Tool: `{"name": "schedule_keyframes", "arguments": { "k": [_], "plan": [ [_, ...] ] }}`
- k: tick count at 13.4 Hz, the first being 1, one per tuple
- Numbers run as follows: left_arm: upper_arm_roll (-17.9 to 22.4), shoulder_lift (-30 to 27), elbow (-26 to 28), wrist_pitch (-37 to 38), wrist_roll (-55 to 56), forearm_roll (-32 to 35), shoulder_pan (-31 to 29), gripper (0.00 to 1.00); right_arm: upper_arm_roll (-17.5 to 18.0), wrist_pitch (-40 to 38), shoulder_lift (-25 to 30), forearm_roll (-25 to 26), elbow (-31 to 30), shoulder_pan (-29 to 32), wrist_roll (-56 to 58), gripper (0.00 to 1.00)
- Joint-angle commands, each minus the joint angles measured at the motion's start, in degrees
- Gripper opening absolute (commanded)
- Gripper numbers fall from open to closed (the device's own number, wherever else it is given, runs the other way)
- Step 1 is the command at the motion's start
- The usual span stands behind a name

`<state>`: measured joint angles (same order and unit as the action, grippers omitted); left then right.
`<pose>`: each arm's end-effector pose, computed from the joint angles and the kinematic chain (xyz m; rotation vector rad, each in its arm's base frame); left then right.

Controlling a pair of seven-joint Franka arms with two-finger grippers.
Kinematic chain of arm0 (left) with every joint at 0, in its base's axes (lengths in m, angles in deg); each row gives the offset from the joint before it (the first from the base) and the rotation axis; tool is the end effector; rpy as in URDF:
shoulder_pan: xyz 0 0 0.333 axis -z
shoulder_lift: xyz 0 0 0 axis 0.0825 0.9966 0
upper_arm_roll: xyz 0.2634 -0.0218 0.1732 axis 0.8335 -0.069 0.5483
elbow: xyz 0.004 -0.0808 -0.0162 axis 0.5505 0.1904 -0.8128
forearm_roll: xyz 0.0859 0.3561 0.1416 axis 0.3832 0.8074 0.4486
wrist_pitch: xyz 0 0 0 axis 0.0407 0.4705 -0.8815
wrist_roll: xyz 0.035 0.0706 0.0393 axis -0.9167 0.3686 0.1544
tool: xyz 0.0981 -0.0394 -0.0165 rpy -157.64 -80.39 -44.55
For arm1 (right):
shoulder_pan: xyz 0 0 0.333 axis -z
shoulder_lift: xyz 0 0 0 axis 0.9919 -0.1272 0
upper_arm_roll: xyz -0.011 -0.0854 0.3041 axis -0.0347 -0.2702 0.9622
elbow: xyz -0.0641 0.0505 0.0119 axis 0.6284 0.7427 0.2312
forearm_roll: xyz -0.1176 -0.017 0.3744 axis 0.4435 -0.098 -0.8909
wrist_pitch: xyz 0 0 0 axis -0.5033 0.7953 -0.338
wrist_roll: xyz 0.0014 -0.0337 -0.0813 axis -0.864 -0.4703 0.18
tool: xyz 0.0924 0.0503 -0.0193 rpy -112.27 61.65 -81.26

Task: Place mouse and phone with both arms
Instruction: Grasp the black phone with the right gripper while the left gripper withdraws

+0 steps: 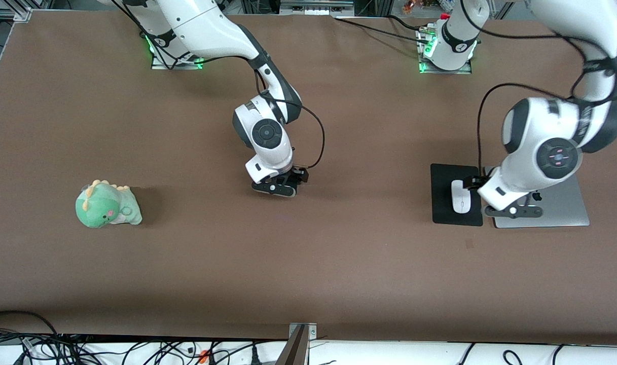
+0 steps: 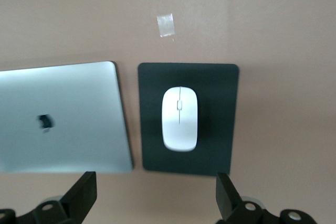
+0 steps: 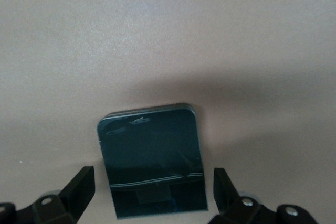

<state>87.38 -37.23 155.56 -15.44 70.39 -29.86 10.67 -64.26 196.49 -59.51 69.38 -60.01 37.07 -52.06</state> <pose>0.6283 -0.0532 0.3931 -2.9825 0.0670 0.2689 0.5288 0.4492 0.1821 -3.0893 0.3015 0.0247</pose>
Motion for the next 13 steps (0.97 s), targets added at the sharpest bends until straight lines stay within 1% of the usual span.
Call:
{"name": "schedule_keyframes", "arguments": {
  "k": [1, 3, 4, 6, 7, 8, 10, 11, 12, 13],
  "plan": [
    [-0.5, 1.4, -12.5, 10.4, -4.4, 0.0, -0.6, 1.0, -0.1, 0.0, -1.3, -0.9, 1.3, -0.9, 0.2, 1.0],
    [-0.2, 0.1, -17.8, 15.2, -11.1, 0.0, -0.7, 1.0, -0.1, 0.0, -1.4, -0.6, 1.3, -0.9, 0.4, 1.0],
    [0.1, -1.1, -19.4, 17.9, -14.5, 0.1, -0.7, 1.0, -0.1, -0.1, -1.4, -0.5, 1.3, -0.9, 1.1, 0.92],
    [-0.2, -2.6, -22.0, 21.0, -16.6, -0.1, -2.0, 1.0, -0.1, -0.4, -1.2, -0.5, 1.1, -0.8, 3.5, 0.6],
    [-0.3, -3.2, -23.3, 22.6, -16.4, -1.5, -3.3, 1.0, -0.1, -0.5, -1.1, -0.5, 1.1, -0.5, 4.8, 0.45],
    [-0.2, -3.1, -24.3, 23.7, -16.3, -2.5, -3.3, 1.0, -0.1, -0.8, -0.9, -0.6, 1.1, -0.2, 5.9, 0.38],
    [-0.3, -3.5, -24.0, 23.3, -15.7, -2.9, -3.4, 1.0, -0.5, -4.0, 0.2, -0.6, 1.3, 0.7, 8.3, 0.38],
    [-1.2, -3.8, -23.8, 22.7, -15.8, -3.6, -5.5, 1.0, -1.3, -6.5, 1.9, -0.9, 1.3, 1.9, 12.2, 0.38],
    [-5.6, -4.8, -22.8, 20.0, -15.8, -4.1, -10.3, 1.0, -2.3, -9.9, 3.6, -1.0, 1.3, 3.5, 16.7, 0.38],
    [-10.5, -7.6, -18.7, 17.4, -15.8, -3.5, -14.9, 1.0, -2.9, -13.3, 5.2, -1.0, 1.3, 6.0, 21.7, 0.38]
  ]
}}
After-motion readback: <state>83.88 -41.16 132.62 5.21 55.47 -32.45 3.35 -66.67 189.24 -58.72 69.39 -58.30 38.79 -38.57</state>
